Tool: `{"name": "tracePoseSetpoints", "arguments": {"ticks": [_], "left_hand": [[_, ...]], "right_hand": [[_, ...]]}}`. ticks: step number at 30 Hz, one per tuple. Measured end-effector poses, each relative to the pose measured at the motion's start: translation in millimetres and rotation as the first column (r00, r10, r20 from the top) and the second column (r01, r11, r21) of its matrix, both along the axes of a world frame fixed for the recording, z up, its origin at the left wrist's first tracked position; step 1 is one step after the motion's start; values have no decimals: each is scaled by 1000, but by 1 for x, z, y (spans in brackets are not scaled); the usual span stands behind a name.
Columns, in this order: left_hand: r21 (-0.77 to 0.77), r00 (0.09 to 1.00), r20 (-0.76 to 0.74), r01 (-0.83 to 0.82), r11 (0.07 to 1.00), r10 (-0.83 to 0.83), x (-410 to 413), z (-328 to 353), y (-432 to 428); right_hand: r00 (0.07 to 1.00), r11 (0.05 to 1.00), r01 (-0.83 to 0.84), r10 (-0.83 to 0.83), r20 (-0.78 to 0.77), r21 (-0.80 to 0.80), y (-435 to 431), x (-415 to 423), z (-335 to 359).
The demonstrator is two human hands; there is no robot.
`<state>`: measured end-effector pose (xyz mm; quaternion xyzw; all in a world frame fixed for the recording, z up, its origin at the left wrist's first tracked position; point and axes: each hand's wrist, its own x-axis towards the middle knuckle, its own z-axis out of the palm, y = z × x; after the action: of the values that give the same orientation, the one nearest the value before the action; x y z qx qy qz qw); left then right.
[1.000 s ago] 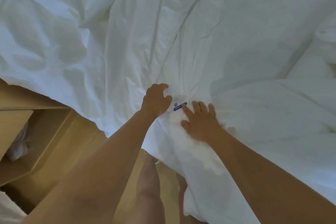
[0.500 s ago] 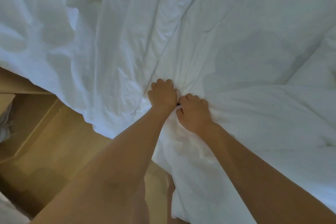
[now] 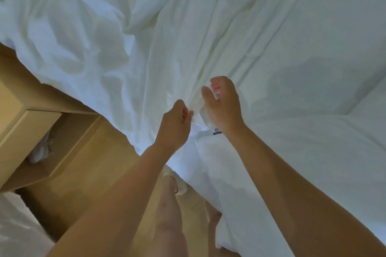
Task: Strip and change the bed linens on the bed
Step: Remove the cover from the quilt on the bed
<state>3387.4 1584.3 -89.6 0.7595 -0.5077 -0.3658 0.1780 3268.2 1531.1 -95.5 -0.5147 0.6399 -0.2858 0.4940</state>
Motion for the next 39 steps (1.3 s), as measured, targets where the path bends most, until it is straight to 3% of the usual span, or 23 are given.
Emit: {"name": "tracePoseSetpoints", "arguments": {"ticks": [2,4,7,9,13,15,18,20,22,24,28,32,37,39], "left_hand": [[-20,999,25,47,999,-47,7,10,14],[-20,987,92,133,991,-130,20,22,26],[81,930,228,275,958,-287,42,42,37],[175,877,309,327,928,-368,52,53,37],[245,804,340,425,871,-488,53,71,28],[235,858,248,397,887,-450,51,78,22],[201,991,-65,131,971,-120,50,92,7],[168,956,-288,-4,986,53,43,107,-8],[57,939,-341,66,996,-43,33,120,-24],[-50,949,-295,101,994,-111,27,132,-41],[-127,966,-256,-9,992,-24,38,156,-67],[-99,924,-379,12,995,-49,80,194,-91],[-178,852,-426,251,952,-304,99,255,-142],[-203,812,-438,327,923,-384,81,270,-143]], "right_hand": [[993,959,56,-82,82,278,-20,15,4],[965,890,171,-238,111,422,-28,24,8],[802,736,342,-552,226,584,-33,29,17],[715,693,289,-615,333,660,-31,35,25],[819,802,183,-445,364,568,-23,48,52],[843,832,187,-409,350,522,-23,46,68],[820,860,168,-393,416,482,-22,34,95],[823,875,150,-368,432,459,-20,29,116],[834,898,111,-317,451,425,-17,32,136],[824,927,72,-264,502,369,-11,43,152],[773,949,80,-252,582,305,-8,67,174],[869,957,136,-239,433,256,-17,92,195],[956,973,-97,33,293,208,-22,112,209],[977,983,41,-78,199,181,-27,117,218]]}}
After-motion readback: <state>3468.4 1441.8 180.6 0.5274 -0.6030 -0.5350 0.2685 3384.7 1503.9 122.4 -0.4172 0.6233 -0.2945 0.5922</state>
